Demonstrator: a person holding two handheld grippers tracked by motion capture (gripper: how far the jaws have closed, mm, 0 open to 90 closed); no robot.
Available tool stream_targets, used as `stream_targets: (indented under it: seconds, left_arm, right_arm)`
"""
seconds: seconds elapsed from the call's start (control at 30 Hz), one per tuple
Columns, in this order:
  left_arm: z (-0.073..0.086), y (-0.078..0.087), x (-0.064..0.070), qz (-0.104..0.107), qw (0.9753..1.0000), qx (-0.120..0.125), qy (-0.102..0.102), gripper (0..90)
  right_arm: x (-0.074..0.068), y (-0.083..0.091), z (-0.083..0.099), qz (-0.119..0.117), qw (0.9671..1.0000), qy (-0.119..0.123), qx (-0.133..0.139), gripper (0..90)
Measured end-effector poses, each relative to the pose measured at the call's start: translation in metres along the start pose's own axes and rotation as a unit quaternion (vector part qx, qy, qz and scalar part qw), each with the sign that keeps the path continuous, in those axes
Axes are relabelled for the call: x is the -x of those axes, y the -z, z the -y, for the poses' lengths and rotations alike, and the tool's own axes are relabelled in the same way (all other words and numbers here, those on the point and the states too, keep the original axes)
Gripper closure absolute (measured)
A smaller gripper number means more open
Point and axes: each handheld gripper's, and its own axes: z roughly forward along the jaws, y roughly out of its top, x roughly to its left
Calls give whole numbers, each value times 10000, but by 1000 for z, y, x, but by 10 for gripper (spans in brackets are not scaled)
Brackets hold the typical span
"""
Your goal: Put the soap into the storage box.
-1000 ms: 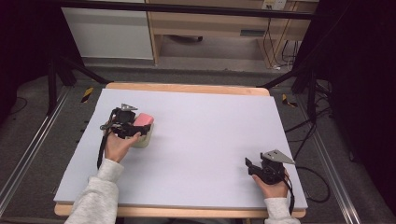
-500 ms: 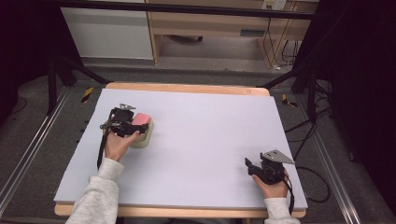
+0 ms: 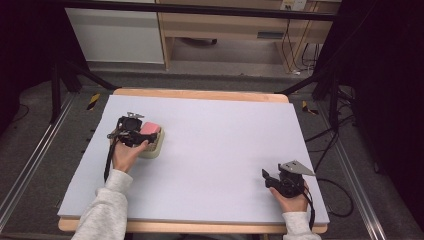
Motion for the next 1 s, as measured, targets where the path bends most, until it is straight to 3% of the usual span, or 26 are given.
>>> stream_targets:
  seconds: [1.0]
  left_arm:
    - [11,-18,-5,-56,9998,-173,90,373]
  right_arm:
    - [0,0,0,-4,10000,14,-3,346]
